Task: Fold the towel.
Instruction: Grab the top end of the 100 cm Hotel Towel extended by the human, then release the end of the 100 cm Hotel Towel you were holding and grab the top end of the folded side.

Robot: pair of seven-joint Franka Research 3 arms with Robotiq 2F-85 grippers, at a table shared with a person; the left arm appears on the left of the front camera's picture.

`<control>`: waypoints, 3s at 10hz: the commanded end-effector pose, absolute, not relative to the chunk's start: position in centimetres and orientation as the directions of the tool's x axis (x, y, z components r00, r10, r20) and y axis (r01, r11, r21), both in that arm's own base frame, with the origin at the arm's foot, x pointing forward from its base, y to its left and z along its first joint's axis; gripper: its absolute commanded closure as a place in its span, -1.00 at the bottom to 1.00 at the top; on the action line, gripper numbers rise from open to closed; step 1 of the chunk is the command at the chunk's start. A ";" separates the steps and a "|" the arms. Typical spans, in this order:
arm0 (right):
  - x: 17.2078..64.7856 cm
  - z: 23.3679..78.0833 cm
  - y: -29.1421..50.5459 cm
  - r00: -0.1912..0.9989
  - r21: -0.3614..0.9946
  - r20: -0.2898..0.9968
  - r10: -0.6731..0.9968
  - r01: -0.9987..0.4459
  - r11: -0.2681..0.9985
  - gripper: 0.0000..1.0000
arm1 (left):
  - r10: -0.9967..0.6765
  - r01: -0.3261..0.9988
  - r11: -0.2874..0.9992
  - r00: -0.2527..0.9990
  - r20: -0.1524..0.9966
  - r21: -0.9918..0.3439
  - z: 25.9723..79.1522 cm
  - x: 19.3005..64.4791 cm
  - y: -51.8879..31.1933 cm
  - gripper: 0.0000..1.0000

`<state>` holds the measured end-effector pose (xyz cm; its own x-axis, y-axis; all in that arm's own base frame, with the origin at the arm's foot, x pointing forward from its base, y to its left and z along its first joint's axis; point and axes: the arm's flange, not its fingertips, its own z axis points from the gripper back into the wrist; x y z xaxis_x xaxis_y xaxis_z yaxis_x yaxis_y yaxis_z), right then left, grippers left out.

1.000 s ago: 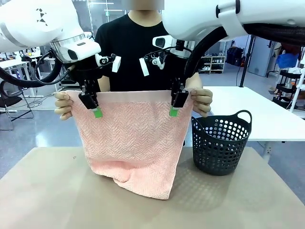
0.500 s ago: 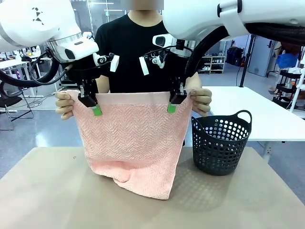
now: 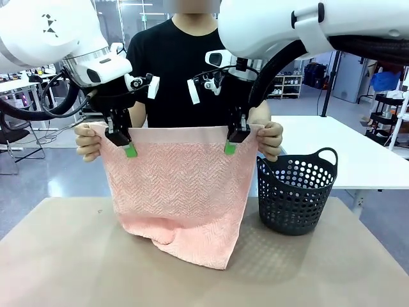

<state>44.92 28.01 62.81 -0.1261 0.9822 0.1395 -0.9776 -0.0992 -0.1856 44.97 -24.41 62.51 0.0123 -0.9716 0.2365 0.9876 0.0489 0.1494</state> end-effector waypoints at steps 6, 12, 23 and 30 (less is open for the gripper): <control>44.8 63.1 28.0 -0.135 -0.190 0.135 0.982 -0.976 -0.108 1.00 | -0.973 0.988 0.044 0.009 0.229 0.150 62.8 45.1 -24.4 1.00; 44.8 63.1 28.0 -0.135 -0.190 0.135 0.982 -0.976 -0.108 1.00 | -0.973 0.988 0.044 0.009 0.229 0.150 62.8 45.1 -24.4 1.00; 44.8 63.1 28.0 -0.135 -0.190 0.135 0.982 -0.976 -0.108 1.00 | -0.973 0.988 0.044 0.009 0.229 0.150 62.8 45.1 -24.4 1.00; 44.8 63.1 28.0 -0.135 -0.190 0.135 0.982 -0.976 -0.108 1.00 | -0.973 0.988 0.044 0.009 0.229 0.150 62.8 45.1 -24.4 1.00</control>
<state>44.90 28.05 63.00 -0.1277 0.9818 0.1404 -0.9769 -0.1001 -0.1885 45.01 -24.43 62.50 0.0121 -0.9716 0.2363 0.9876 0.0486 0.1491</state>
